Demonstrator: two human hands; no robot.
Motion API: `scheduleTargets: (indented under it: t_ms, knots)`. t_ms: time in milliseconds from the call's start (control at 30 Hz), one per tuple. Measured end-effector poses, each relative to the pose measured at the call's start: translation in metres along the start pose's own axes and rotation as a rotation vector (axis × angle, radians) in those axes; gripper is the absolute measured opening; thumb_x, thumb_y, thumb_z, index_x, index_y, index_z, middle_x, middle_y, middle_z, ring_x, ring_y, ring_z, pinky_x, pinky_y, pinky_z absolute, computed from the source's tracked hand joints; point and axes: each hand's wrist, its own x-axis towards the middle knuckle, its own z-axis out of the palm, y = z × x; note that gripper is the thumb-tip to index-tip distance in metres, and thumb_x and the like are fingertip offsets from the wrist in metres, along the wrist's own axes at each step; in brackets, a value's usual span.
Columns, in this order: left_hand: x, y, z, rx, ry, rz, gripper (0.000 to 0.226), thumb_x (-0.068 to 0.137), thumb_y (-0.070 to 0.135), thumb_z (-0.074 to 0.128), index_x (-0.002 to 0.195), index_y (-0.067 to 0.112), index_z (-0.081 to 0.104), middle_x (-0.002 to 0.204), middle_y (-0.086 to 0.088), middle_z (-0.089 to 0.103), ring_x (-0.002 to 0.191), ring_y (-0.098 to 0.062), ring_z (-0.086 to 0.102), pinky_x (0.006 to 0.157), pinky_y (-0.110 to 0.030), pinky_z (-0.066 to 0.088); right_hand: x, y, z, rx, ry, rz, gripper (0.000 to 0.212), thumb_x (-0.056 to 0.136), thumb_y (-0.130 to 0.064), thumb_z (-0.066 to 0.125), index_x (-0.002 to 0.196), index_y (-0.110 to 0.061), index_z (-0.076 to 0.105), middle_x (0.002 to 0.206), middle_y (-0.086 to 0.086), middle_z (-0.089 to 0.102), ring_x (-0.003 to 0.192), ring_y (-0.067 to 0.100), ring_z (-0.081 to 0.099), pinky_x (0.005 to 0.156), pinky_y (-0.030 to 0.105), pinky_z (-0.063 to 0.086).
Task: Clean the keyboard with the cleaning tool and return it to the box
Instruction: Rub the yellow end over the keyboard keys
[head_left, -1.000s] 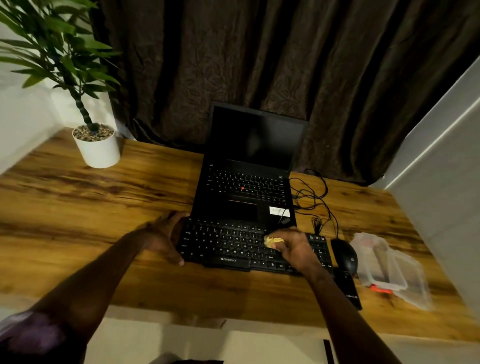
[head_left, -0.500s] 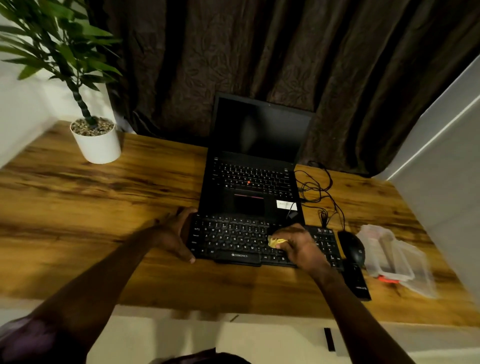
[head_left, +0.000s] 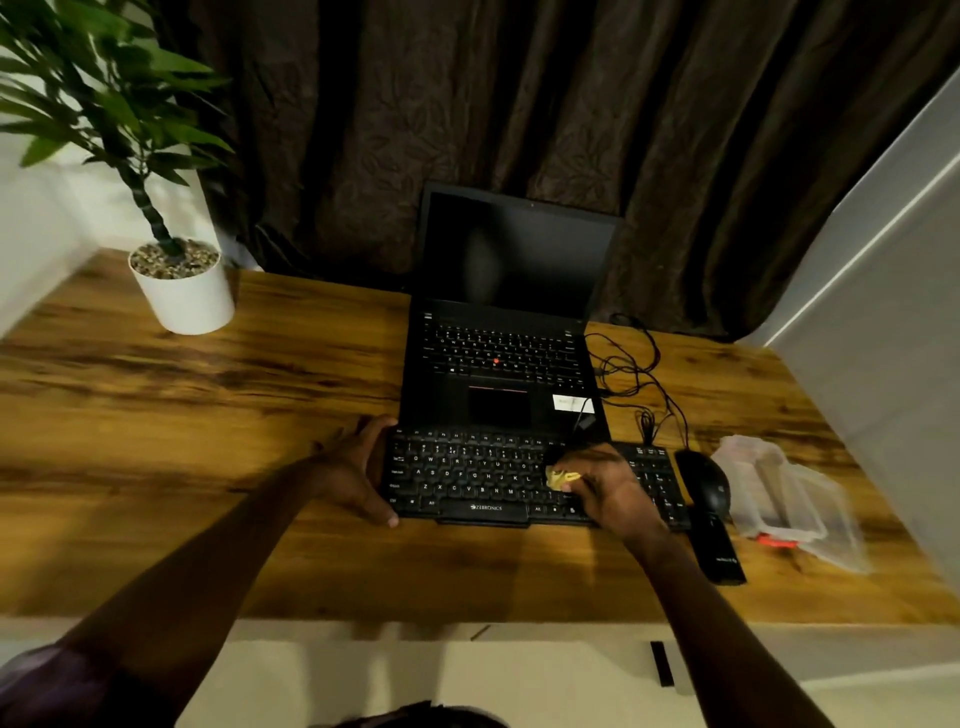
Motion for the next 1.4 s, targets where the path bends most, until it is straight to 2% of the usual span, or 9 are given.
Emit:
scheduleTargets:
  t_ms: [167,333,433,533,633,800,967,1233,1400]
  knots:
    - [0.002,-0.007,0.002,0.008,-0.013,0.003,0.151,0.030,0.060,0.094,0.149,0.051,0.000,0.163,0.003,0.002,0.150,-0.032,0.008,0.117,-0.062,0.015,-0.011,0.024,-0.005,-0.064,0.029,0.045,0.038,0.085,-0.007,0.069,0.110,-0.035,0.070,0.118,-0.002,0.061,0.109,0.014,0.051,0.098,0.031,0.047]
    - [0.003,-0.004,0.003,0.016,0.001,0.013,0.149,0.040,0.051,0.097,0.152,0.046,-0.001,0.165,0.005,0.001,0.151,-0.031,0.005,0.117,-0.058,0.015,-0.002,-0.006,0.009,0.018,0.082,-0.012,0.036,0.085,-0.003,0.067,0.112,-0.027,0.072,0.111,-0.002,0.065,0.103,0.011,0.049,0.090,0.020,0.043]
    - [0.002,-0.005,0.002,0.026,0.002,0.006,0.148,0.041,0.052,0.096,0.152,0.046,-0.002,0.165,0.005,-0.001,0.151,-0.031,0.005,0.117,-0.060,0.011,0.010,-0.028,0.028,0.039,0.060,-0.065,0.033,0.087,-0.006,0.065,0.112,-0.026,0.071,0.114,-0.005,0.068,0.105,0.010,0.049,0.089,0.023,0.042]
    - [0.000,-0.004,0.002,0.019,0.001,0.015,0.147,0.042,0.050,0.097,0.152,0.046,-0.001,0.165,0.003,0.000,0.151,-0.032,0.008,0.117,-0.058,0.015,0.014,-0.037,0.034,0.062,0.050,-0.065,0.030,0.089,-0.010,0.065,0.114,-0.026,0.071,0.115,-0.007,0.067,0.106,0.007,0.046,0.089,0.013,0.034]
    - [-0.001,0.000,0.001,0.026,-0.008,0.017,0.146,0.046,0.047,0.097,0.153,0.044,-0.002,0.165,0.002,-0.001,0.151,-0.033,0.005,0.117,-0.057,0.015,0.006,-0.023,0.025,0.054,0.037,-0.028,0.032,0.089,-0.010,0.066,0.116,-0.027,0.070,0.114,-0.007,0.063,0.105,0.010,0.048,0.092,0.021,0.040]
    - [-0.001,-0.002,-0.001,0.024,-0.002,0.018,0.145,0.047,0.046,0.097,0.154,0.043,-0.002,0.165,0.001,-0.001,0.150,-0.034,0.007,0.117,-0.054,0.021,0.005,-0.009,0.023,0.015,0.026,0.019,0.034,0.088,-0.014,0.068,0.115,-0.034,0.068,0.117,-0.003,0.063,0.105,0.008,0.050,0.090,0.003,0.029]
    - [0.002,-0.001,0.002,0.033,0.002,0.013,0.146,0.044,0.049,0.097,0.152,0.044,-0.002,0.165,0.000,-0.002,0.150,-0.033,0.006,0.117,-0.056,0.019,0.016,-0.054,0.040,0.075,0.070,-0.138,0.026,0.090,-0.010,0.064,0.112,-0.022,0.072,0.112,-0.005,0.069,0.102,0.009,0.048,0.089,0.027,0.043]
    - [0.000,-0.001,0.001,0.062,0.010,0.001,0.145,0.046,0.051,0.096,0.152,0.046,-0.003,0.165,0.000,-0.003,0.151,-0.033,0.002,0.117,-0.060,0.009,0.014,-0.030,0.033,0.029,0.049,-0.063,0.034,0.088,-0.007,0.066,0.116,-0.027,0.069,0.115,-0.003,0.065,0.105,0.004,0.047,0.096,0.026,0.045]
    - [-0.001,-0.002,0.003,0.060,0.012,0.006,0.144,0.047,0.051,0.096,0.152,0.043,-0.002,0.166,0.000,-0.003,0.151,-0.035,0.000,0.120,-0.060,0.010,0.021,-0.060,0.046,0.089,0.076,-0.109,0.031,0.088,-0.005,0.064,0.114,-0.021,0.071,0.107,-0.019,0.060,0.104,0.012,0.050,0.092,0.030,0.047]
